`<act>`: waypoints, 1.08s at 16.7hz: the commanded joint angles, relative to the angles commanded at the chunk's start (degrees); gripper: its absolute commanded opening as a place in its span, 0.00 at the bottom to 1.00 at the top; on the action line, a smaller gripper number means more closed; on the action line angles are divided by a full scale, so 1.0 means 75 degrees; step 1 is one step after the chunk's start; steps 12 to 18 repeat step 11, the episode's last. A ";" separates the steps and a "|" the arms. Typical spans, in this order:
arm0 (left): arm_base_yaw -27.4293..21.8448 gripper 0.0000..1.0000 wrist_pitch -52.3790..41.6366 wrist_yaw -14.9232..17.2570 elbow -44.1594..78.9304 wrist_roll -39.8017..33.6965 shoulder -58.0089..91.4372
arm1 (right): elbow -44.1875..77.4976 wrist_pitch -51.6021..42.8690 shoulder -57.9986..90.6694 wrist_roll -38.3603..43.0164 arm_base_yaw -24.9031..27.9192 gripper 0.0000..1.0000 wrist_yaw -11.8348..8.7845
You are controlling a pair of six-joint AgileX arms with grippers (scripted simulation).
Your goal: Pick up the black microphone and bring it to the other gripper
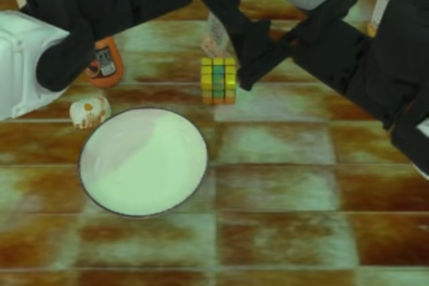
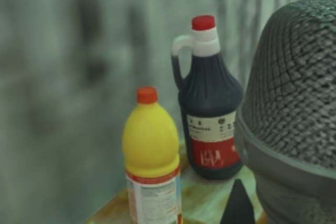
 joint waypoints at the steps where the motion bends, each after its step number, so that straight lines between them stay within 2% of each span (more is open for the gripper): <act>1: 0.0014 0.00 -0.0003 0.0019 -0.0010 -0.0001 -0.0007 | -0.0025 -0.0007 -0.0025 0.0000 -0.0002 1.00 -0.0007; 10: 0.1204 0.00 -0.0079 0.1050 -0.0540 0.0029 -0.0596 | -0.1765 -0.0373 -0.2150 0.0008 -0.0253 1.00 -0.0356; 18: 0.1240 0.00 -0.0084 0.1077 -0.0559 0.0029 -0.0610 | -0.1811 -0.0379 -0.2197 0.0007 -0.0258 1.00 -0.0368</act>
